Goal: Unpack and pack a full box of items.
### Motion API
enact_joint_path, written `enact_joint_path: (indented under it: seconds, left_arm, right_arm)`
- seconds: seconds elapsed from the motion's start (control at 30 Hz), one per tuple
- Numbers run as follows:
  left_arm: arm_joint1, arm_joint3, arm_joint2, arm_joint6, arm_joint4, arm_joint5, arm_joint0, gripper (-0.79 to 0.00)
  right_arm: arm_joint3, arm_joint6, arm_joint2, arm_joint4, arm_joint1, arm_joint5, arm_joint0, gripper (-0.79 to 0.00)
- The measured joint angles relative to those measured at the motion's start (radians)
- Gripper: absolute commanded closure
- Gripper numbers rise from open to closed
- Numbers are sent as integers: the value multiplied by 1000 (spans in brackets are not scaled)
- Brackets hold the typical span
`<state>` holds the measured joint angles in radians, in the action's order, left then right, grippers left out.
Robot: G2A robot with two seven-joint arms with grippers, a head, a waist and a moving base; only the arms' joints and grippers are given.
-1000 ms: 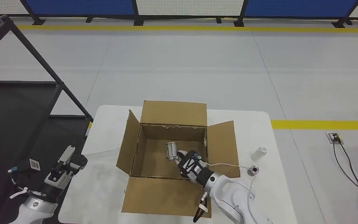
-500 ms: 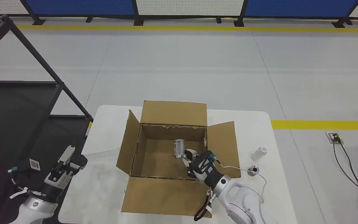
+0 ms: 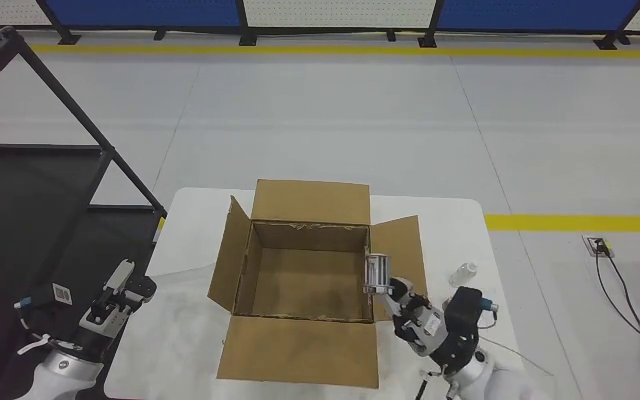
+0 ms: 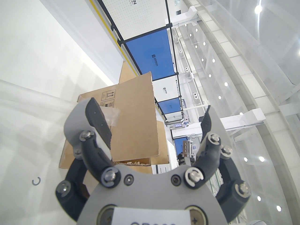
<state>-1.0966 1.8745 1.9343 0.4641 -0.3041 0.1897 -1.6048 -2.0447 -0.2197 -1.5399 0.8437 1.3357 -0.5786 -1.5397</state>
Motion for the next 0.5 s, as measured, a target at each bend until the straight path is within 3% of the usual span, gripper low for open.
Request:
enact_joint_path:
  seconds: [0.23,0.5]
  left_arm:
    - [0,0,0,0,0,0,0,-785]
    - [0,0,0,0,0,0,0,-785]
  right_arm:
    - [-28,-202,-286,-415,-34,-26,-175,0]
    - [119,-561,-419,-761,-74,160,-129,0]
